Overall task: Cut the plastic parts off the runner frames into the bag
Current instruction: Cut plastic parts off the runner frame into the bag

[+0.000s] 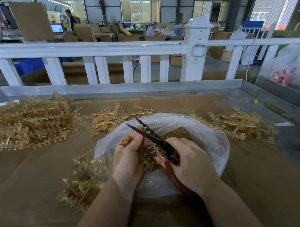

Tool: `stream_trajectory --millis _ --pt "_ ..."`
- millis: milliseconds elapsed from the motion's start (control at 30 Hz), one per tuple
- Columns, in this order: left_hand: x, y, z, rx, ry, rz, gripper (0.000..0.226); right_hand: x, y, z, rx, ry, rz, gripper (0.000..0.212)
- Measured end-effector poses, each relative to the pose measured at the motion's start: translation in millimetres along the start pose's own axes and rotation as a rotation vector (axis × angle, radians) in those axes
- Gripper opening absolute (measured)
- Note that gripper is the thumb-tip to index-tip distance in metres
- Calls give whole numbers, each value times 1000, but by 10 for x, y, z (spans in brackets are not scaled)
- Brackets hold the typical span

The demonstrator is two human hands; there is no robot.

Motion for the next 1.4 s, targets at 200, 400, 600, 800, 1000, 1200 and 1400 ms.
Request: stream_trajectory --millis 200,400,600,800,1000,1200,1400 --pt "-7 -10 -2 27 -3 -19 25 -8 6 -19 7 22 27 24" --pt "-21 7 -4 62 -8 -10 22 2 32 -17 -16 21 87 21" --pt "-40 22 -21 66 -8 23 19 16 38 3 -38 10 93 15" --pt "-23 7 -11 58 -14 32 14 15 29 11 -49 4 79 14" --pt "-32 27 -16 77 -5 49 18 -8 -6 7 -27 9 42 18" --pt "-52 65 -11 85 -25 75 19 -10 8 7 -41 7 39 25" --pt "-27 56 16 65 -54 81 18 8 7 22 -81 -1 40 18"
Point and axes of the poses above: each hand's wrist, its own x-axis towards the middle knuckle, its own y-axis out of the palm, z = x × y, the point moved 10 cm from there along x, towards the middle knuckle, and after that the axes turned 3 degrees about -z, right-handed, at the moved point
